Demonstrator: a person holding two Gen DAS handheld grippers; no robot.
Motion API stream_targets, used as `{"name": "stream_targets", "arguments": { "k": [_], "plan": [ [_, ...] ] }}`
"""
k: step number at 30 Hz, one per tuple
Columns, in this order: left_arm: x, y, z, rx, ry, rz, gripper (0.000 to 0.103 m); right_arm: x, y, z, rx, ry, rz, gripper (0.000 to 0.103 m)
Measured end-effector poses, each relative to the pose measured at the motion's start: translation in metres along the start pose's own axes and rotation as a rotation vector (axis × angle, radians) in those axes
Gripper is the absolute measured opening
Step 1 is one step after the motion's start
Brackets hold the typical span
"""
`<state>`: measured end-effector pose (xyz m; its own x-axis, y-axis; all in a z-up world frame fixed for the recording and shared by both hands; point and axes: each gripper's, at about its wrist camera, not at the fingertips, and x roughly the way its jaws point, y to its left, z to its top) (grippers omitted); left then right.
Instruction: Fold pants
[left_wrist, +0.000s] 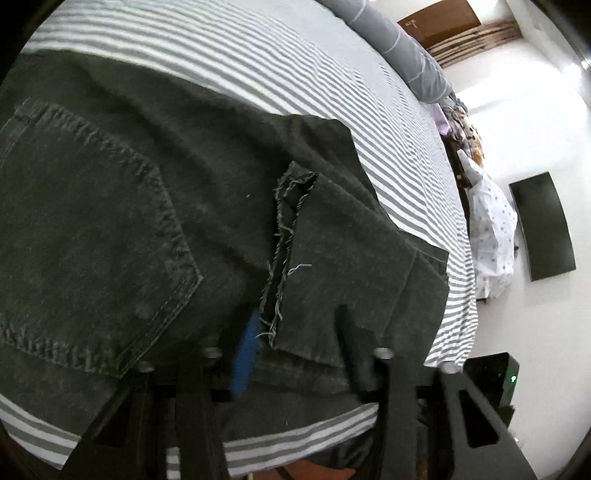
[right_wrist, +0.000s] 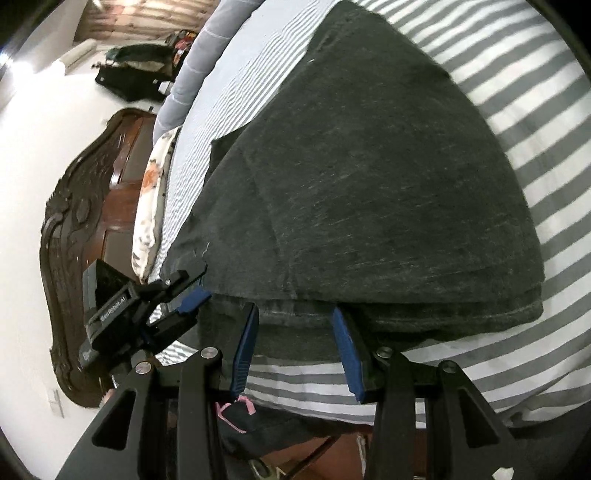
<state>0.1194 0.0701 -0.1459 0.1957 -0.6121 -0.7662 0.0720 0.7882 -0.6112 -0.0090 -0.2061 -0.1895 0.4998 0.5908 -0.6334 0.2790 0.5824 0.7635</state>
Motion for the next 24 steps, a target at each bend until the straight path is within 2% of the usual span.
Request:
{"name": "stream_targets", "arguments": {
  "k": [3, 6, 10, 11, 12, 22, 24],
  "plan": [
    [0.002, -0.002, -0.002, 0.033, -0.002, 0.030, 0.011, -0.007, -0.007, 0.005, 0.035, -0.035, -0.012, 0.039],
    [0.000, -0.002, -0.005, 0.056, -0.008, 0.041, 0.006, -0.016, -0.015, 0.007, 0.064, -0.062, -0.023, 0.039],
    [-0.006, -0.007, -0.008, 0.092, -0.025, 0.047, 0.005, -0.026, -0.023, 0.009, 0.099, -0.115, -0.039, 0.038],
    [-0.006, -0.008, -0.008, 0.094, -0.027, 0.047, 0.005, -0.026, -0.023, 0.010, 0.096, -0.117, -0.047, 0.024],
    [-0.006, -0.010, -0.008, 0.094, -0.030, 0.047, 0.005, -0.027, -0.021, 0.011, 0.075, -0.115, -0.075, 0.006],
    [-0.029, -0.021, -0.014, 0.133, -0.083, 0.029, 0.004, -0.043, 0.003, 0.008, -0.016, -0.111, -0.060, 0.005],
    [-0.037, -0.020, -0.017, 0.145, -0.105, 0.052, 0.004, -0.039, 0.005, 0.005, -0.030, -0.090, -0.066, 0.005]
  ]
}}
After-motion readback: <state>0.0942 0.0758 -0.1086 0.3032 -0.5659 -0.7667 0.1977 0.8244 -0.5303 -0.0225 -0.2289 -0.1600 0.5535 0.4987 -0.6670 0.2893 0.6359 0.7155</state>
